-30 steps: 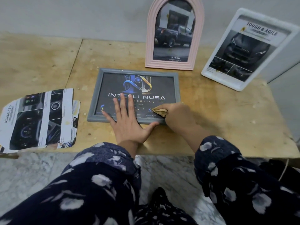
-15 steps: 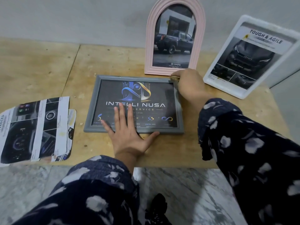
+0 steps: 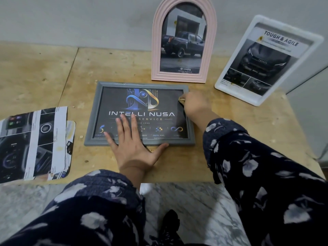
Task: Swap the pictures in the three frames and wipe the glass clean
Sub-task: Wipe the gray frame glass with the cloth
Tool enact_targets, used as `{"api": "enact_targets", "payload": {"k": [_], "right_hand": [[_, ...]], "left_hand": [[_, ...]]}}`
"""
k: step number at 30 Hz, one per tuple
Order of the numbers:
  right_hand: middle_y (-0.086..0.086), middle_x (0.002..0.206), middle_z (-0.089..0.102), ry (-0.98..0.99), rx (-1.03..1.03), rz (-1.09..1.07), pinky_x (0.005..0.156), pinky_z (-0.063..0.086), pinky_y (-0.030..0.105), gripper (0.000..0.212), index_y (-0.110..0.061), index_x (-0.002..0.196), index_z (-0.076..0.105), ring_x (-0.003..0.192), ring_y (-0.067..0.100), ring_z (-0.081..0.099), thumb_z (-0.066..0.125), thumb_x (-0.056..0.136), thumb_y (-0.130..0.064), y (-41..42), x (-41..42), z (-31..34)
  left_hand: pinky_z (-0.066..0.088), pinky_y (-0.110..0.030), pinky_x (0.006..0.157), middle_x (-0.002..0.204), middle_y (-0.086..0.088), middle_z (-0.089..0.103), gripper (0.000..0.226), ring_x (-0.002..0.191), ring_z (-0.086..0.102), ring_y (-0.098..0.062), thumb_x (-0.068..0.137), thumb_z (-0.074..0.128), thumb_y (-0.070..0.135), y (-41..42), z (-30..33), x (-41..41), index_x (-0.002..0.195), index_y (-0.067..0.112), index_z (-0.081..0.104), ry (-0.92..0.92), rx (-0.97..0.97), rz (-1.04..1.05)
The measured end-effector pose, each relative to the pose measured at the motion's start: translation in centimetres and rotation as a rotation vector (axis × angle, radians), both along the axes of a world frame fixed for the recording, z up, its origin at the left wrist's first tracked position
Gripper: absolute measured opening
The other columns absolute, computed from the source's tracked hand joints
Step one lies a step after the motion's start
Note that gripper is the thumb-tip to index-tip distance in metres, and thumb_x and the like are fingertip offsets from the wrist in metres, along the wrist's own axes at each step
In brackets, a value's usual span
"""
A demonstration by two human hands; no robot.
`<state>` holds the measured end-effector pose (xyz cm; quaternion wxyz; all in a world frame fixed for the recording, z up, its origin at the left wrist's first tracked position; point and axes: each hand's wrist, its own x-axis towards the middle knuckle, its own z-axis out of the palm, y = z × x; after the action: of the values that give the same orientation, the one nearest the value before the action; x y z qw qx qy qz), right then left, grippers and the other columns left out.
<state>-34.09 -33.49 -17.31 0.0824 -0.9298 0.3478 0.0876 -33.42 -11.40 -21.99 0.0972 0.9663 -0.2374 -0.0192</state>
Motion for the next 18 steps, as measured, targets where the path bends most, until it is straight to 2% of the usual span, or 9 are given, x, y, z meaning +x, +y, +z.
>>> {"api": "enact_targets", "payload": {"k": [5, 12, 18], "right_hand": [[0.011, 0.126, 0.054, -0.001, 0.040, 0.028, 0.092, 0.043, 0.035, 0.045, -0.017, 0.130, 0.058, 0.115, 0.031, 0.053, 0.041, 0.092, -0.002, 1.3, -2.4, 0.1], [0.012, 0.108, 0.058, -0.103, 0.016, 0.095, 0.082, 0.048, 0.035, 0.033, -0.010, 0.119, 0.064, 0.098, 0.031, 0.056, 0.045, 0.092, -0.006, 3.9, -6.1, -0.1], [0.008, 0.106, 0.059, -0.109, 0.043, 0.067, 0.079, 0.048, 0.035, 0.038, -0.014, 0.117, 0.065, 0.097, 0.028, 0.056, 0.043, 0.089, -0.002, 5.8, -7.9, 0.3]], "left_hand": [[-0.015, -0.057, 0.113, 0.161, -0.007, -0.012, 0.127, 0.148, -0.015, -0.021, 0.058, 0.020, 0.100, 0.0, -0.1, 0.0, 0.153, 0.021, -0.010, 0.020, -0.009, -0.001], [-0.016, -0.057, 0.113, 0.161, -0.006, -0.013, 0.128, 0.148, -0.016, -0.021, 0.057, 0.022, 0.099, 0.0, 0.2, -0.1, 0.153, 0.021, -0.012, 0.037, -0.023, 0.003], [-0.021, -0.054, 0.110, 0.161, -0.006, -0.015, 0.129, 0.147, -0.019, -0.020, 0.058, 0.026, 0.099, 0.0, 0.4, -0.1, 0.152, 0.021, -0.014, 0.054, -0.038, 0.005]]}}
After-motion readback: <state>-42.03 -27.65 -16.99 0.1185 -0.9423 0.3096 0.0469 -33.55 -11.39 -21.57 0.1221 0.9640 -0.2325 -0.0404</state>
